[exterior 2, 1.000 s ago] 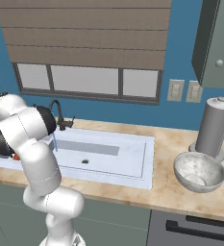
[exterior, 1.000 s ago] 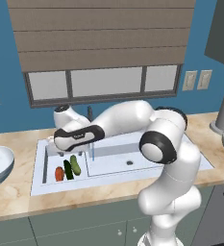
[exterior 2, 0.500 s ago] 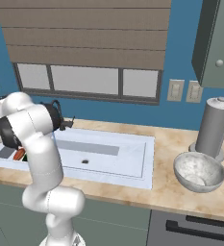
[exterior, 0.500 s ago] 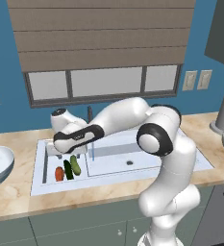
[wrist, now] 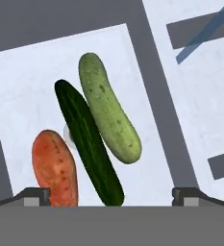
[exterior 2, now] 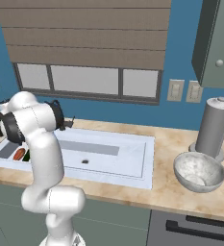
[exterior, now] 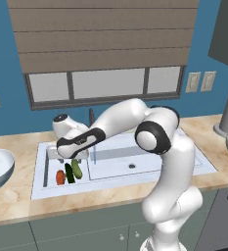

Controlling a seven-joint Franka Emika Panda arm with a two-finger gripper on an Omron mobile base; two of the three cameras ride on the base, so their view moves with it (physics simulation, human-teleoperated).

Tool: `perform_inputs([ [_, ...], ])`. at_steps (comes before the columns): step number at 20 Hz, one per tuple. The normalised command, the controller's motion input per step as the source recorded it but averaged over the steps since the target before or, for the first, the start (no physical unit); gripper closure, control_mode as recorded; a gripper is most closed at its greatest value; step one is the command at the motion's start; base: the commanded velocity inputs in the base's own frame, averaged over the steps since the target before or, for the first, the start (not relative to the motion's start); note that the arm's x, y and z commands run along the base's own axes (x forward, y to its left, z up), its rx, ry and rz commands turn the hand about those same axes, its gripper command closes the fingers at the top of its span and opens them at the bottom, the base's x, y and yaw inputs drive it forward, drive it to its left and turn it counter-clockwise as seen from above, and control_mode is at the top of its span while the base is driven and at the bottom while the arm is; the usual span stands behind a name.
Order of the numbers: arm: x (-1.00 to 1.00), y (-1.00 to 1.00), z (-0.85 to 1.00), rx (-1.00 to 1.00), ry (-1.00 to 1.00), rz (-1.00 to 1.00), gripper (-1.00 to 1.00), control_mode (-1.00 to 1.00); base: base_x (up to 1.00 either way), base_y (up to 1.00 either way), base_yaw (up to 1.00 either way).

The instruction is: Pick the cucumbers from the sink and place them in one bowl. Place the sweet potato in the other bowl. Then turn off the sink faucet.

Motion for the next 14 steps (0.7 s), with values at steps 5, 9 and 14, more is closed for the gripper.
perform_inputs([
  [5, 0.34, 0.00, -0.21, 0.00, 0.00, -0.02, -1.00, -1.00, 0.00, 0.00, 0.00],
  [9, 0.45, 0.00, -0.19, 0.00, 0.00, 0.00, -1.00, -1.00, 0.00, 0.00, 0.00],
  [14, 0.50, 0.00, -0.18, 0.00, 0.00, 0.00, -1.00, -1.00, 0.00, 0.00, 0.00],
])
